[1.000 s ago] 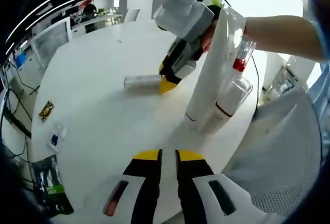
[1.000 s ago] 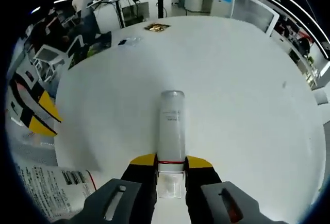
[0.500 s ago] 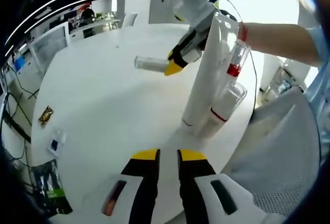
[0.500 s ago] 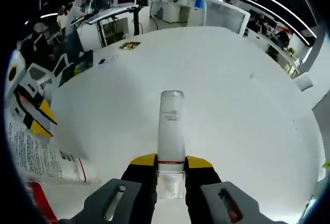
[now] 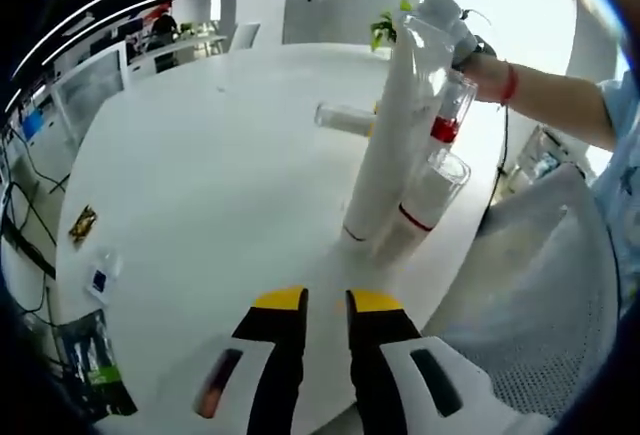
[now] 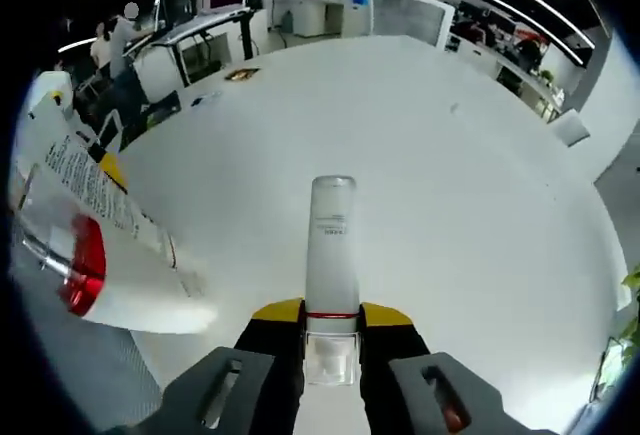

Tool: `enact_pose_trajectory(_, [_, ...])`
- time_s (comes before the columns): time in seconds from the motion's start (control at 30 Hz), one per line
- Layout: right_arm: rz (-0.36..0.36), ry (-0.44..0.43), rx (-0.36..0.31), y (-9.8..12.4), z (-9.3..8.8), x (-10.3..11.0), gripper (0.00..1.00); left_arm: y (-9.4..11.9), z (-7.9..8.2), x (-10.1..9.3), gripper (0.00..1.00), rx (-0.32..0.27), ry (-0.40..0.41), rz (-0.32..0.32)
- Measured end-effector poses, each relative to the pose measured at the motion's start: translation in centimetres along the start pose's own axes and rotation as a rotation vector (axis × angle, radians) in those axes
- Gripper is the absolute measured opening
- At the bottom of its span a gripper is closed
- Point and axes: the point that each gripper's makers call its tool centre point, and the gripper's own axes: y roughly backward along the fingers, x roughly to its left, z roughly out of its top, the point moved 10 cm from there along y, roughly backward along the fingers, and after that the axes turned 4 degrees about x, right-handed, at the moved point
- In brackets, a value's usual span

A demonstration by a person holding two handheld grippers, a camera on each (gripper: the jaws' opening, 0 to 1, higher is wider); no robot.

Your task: Arrange the skincare products in the storage area until every visible bottle or jar stands upright without overlapping.

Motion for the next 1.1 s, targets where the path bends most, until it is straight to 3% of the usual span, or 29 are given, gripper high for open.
enact_pose_trajectory(0.2, [-0.003,-0.011,0.029,1.9,-3.6,0.4,0.14,-0.1,-0.1,-0.4,0.18,0.011,0.005,-0.046])
enact_pose_trajectory(0.33, [-0.015,0.038,0.062,3.2,-6.1,1.5,0.14,-0.4,-0.2,-0.8,0.19,0.029,-0.015,-0.060])
enact_pose_trajectory(0.43, [0.006,0.056,0.050,4.1,-7.7,2.3,0.14,-0.5,-0.2,-1.0,0.19,0.044,-0.033,-0.072])
enact_pose_trajectory(0.53, [0.056,0.042,0.073,4.4,-9.2,3.2,0.14,-0.5,-0.3,-1.3,0.20,0.051,-0.037,-0.100])
enact_pose_trajectory(0.63, [0.066,0.085,0.104,4.6,-10.2,4.0,0.14,-0.6,-0.4,-1.6,0.20,0.062,-0.055,-0.107])
enact_pose_trajectory(0.7, [0.051,0.150,0.111,4.9,-10.4,4.4,0.14,-0.7,-0.5,-1.7,0.21,0.069,-0.065,-0.116])
enact_pose_trajectory(0.9, [0.181,0.218,0.092,5.3,-10.0,6.2,0.14,-0.9,-0.6,-2.9,0.22,0.090,-0.143,-0.199])
enact_pose_trajectory(1.1, [0.288,0.391,0.101,5.4,-8.8,9.1,0.14,-0.8,-0.7,-4.1,0.24,0.099,-0.242,-0.253])
